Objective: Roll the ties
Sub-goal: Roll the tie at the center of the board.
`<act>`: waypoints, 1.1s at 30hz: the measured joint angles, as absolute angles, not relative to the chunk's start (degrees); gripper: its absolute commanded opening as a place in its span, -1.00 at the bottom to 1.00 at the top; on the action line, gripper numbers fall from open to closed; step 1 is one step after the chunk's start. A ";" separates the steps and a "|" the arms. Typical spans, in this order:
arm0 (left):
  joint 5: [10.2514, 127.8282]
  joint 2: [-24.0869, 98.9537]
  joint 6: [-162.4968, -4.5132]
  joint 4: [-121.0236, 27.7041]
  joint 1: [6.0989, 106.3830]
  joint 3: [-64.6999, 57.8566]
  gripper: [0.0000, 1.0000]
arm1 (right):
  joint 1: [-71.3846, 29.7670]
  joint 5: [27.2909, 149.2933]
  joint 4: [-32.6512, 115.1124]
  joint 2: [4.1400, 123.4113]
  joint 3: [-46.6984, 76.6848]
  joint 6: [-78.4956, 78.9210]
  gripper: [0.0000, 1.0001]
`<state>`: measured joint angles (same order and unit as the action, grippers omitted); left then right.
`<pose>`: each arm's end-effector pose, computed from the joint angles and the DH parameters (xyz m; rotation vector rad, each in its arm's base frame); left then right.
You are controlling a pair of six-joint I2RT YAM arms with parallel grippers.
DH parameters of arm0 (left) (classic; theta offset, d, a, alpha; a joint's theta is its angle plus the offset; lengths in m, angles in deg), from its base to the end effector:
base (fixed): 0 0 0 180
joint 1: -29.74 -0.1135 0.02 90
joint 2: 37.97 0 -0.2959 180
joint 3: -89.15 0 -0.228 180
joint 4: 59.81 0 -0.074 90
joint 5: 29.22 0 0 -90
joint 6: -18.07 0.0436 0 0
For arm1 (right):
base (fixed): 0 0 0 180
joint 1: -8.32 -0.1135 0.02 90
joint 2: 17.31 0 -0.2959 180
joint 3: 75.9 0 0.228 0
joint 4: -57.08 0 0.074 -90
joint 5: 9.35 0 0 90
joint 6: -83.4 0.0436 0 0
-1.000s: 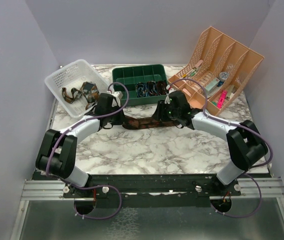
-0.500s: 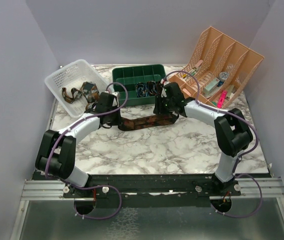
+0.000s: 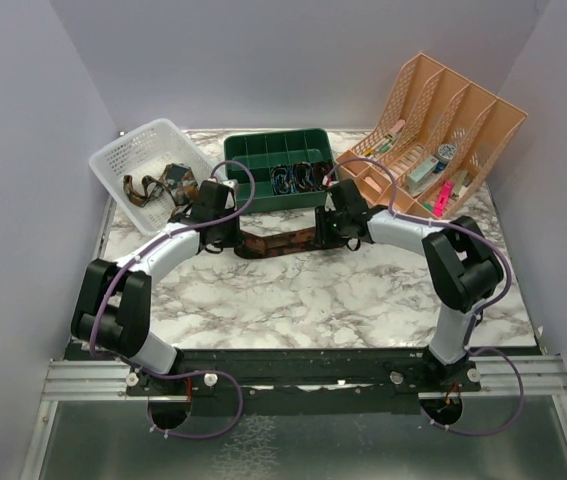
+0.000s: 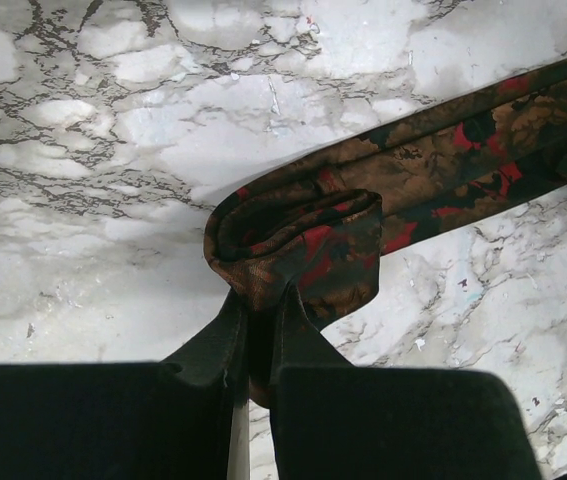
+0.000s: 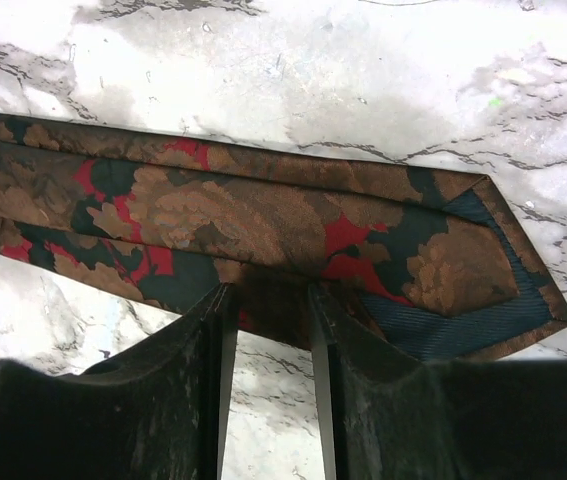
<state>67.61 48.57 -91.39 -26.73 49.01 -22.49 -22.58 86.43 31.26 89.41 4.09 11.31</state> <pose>0.2741 -0.1013 0.2462 0.0485 2.5077 -0.4335 0.3239 0.1990 0.2012 -0.3313 2.5248 0.4736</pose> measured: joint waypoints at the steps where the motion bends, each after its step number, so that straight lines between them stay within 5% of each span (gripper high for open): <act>1: 67.52 48.61 -91.39 -26.56 49.01 -22.34 -1.00 | -22.58 86.48 31.56 89.39 3.83 11.33 -0.21; 18: 66.76 50.03 -90.49 -24.66 49.03 -21.16 -1.00 | -23.49 92.92 39.08 79.12 -11.67 20.29 -0.23; 28: 66.49 51.91 -85.73 -23.04 50.06 -17.59 -1.00 | -23.93 94.80 37.88 73.74 -12.35 24.16 -0.11; 33: 66.34 52.09 -83.35 -22.10 50.17 -17.57 -1.00 | -23.93 97.58 44.26 72.93 -10.95 27.13 -0.22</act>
<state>66.34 52.09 -83.35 -22.10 50.17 -17.57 -23.93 97.58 44.26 72.93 -10.95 27.13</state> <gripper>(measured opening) 0.050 0.432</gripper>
